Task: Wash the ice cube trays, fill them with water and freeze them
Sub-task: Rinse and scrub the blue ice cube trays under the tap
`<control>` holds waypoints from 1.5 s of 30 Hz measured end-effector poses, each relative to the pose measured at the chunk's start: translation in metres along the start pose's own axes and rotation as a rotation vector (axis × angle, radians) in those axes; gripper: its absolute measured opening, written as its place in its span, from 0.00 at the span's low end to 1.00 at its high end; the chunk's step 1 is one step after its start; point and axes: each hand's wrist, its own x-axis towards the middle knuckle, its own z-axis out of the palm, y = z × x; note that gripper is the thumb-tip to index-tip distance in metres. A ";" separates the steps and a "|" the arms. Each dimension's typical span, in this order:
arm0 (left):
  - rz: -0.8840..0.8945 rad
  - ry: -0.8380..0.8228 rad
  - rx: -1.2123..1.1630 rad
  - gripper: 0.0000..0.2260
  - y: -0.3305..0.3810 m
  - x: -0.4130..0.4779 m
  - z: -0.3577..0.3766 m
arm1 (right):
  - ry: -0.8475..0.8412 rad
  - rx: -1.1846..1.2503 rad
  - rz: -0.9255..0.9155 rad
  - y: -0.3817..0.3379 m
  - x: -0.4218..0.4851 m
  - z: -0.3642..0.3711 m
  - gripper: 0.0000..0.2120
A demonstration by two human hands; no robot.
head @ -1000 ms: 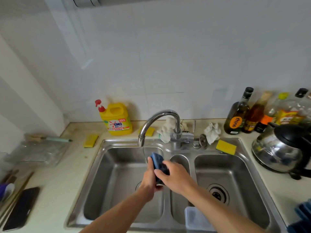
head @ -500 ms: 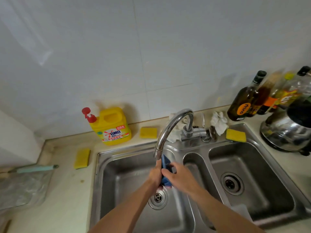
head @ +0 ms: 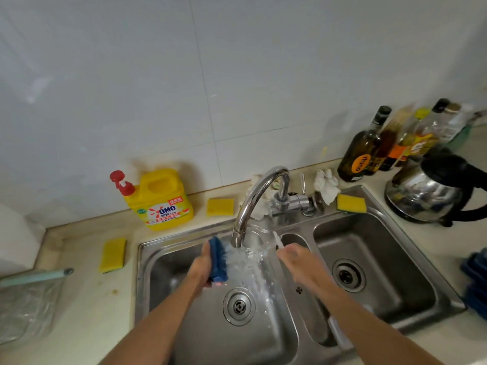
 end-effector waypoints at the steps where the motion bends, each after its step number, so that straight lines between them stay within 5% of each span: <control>1: -0.017 0.061 0.016 0.32 0.000 0.003 -0.019 | -0.019 -0.052 0.029 0.010 0.002 -0.015 0.17; 4: -0.005 0.107 0.198 0.34 0.006 0.001 -0.031 | -0.024 -0.107 0.105 0.030 0.002 -0.044 0.16; 9: 0.058 -0.046 0.284 0.36 0.015 -0.011 0.020 | -0.013 -0.017 0.124 0.042 -0.011 -0.045 0.20; 17: 0.020 0.047 0.205 0.21 0.031 -0.014 0.041 | -0.060 -0.123 0.091 0.085 -0.049 -0.058 0.18; 21: 0.006 0.041 0.096 0.14 0.029 -0.011 0.049 | -0.098 -0.396 0.105 0.117 -0.067 -0.066 0.26; 28: 0.003 0.062 -0.026 0.29 0.013 -0.017 0.066 | -0.144 -0.758 0.066 0.165 -0.088 -0.056 0.41; 34: -0.010 0.040 -0.154 0.21 0.009 -0.020 0.066 | -0.187 -0.972 0.020 0.175 -0.088 -0.052 0.46; 45: 0.018 0.003 -0.193 0.21 0.005 -0.026 0.068 | -0.126 -0.852 0.017 0.157 -0.077 -0.048 0.47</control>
